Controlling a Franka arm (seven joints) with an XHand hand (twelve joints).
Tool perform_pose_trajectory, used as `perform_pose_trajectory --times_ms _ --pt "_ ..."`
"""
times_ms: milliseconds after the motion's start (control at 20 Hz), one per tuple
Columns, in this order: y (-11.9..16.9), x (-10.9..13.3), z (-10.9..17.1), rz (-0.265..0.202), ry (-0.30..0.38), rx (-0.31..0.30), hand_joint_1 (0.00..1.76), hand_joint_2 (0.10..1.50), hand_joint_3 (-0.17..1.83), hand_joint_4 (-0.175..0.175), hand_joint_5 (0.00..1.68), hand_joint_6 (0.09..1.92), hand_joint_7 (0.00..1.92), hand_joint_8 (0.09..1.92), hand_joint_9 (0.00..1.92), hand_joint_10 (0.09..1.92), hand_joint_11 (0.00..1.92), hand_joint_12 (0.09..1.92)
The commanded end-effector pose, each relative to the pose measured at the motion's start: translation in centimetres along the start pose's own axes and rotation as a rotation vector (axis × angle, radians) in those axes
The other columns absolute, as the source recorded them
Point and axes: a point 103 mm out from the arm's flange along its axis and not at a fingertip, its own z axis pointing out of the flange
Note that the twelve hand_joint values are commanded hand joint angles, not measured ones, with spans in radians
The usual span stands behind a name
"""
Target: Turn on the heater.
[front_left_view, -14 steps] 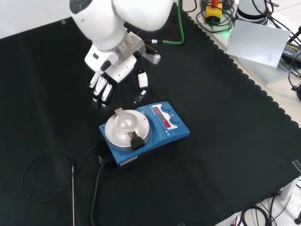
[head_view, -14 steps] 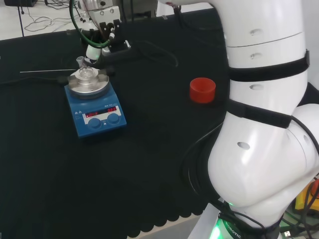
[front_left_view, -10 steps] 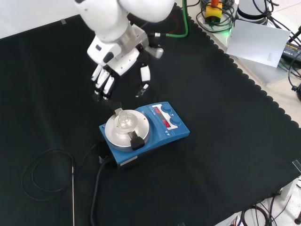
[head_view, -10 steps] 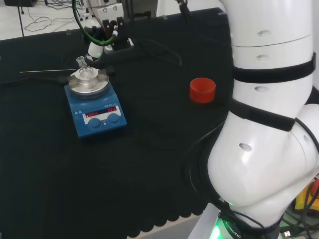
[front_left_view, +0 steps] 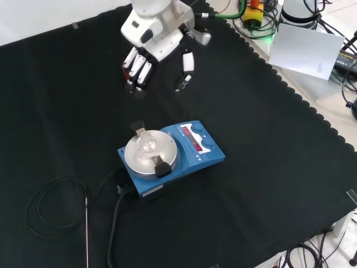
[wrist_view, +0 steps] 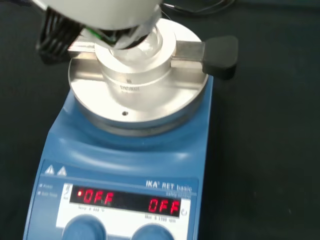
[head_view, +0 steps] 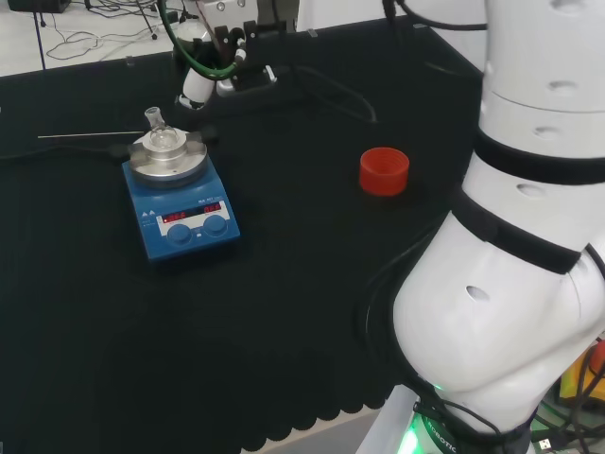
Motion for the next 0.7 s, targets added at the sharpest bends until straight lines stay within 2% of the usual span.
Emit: perform_pose_trajectory --times_ms 50,300,450,550,700 --pt "-5.4 0.0 0.2 0.03 0.008 0.005 0.92 0.58 0.71 -0.021 0.39 0.11 0.53 0.73 0.74 0.61 0.42 1.34" --pt "-7.4 0.0 1.1 0.036 0.014 0.099 0.92 0.59 0.71 -0.031 0.4 0.09 0.74 0.8 0.99 0.64 0.58 1.29" --pt "-8.4 0.2 1.7 0.042 0.013 0.144 0.91 0.61 0.72 -0.034 0.41 0.09 0.85 0.85 1.05 0.65 0.62 1.27" --pt "-8.9 0.5 2.2 0.042 0.033 0.171 0.92 0.62 0.72 -0.04 0.42 0.09 0.91 0.9 1.11 0.68 0.73 1.21" --pt "-9.4 1.1 3.0 0.044 0.028 0.213 0.97 0.65 0.71 -0.059 0.43 0.09 1.01 1.04 1.25 0.74 1.0 1.04"
